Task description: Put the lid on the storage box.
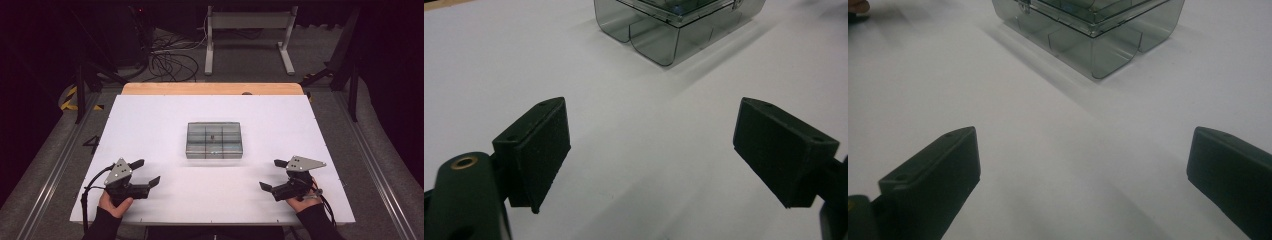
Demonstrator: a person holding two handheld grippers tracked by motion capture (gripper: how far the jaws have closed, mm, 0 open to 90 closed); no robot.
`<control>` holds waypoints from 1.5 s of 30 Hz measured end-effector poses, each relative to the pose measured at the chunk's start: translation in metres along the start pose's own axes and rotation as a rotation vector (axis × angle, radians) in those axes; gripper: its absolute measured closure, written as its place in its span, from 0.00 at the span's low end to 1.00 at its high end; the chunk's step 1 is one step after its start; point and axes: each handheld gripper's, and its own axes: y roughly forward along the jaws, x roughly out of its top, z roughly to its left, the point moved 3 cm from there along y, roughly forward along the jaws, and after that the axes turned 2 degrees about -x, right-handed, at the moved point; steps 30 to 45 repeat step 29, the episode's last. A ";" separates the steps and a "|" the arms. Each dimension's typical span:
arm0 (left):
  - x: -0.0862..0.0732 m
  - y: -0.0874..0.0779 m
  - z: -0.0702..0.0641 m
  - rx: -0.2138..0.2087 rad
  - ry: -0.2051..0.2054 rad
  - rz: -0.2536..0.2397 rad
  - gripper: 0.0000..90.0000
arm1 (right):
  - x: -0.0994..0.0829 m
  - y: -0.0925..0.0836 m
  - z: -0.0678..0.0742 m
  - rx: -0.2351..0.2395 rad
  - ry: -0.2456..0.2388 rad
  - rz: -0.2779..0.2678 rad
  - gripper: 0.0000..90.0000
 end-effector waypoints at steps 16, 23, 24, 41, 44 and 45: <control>0.000 0.000 0.003 -0.024 -0.040 -0.008 0.17 | 0.004 0.002 0.001 -0.023 -0.041 -0.007 0.01; 0.000 0.000 0.004 -0.019 -0.040 -0.009 0.17 | 0.004 0.003 0.003 -0.030 -0.056 -0.007 0.01; 0.000 0.001 0.003 -0.020 -0.036 -0.006 0.17 | 0.004 0.003 0.003 -0.029 -0.055 -0.008 0.01; 0.000 0.001 0.003 -0.009 -0.025 -0.003 0.17 | 0.004 0.002 0.002 -0.028 -0.050 -0.015 0.01; 0.000 0.001 0.003 -0.009 -0.025 -0.003 0.17 | 0.004 0.002 0.002 -0.028 -0.050 -0.015 0.01; 0.000 0.001 0.003 -0.009 -0.025 -0.003 0.17 | 0.004 0.002 0.002 -0.028 -0.050 -0.015 0.01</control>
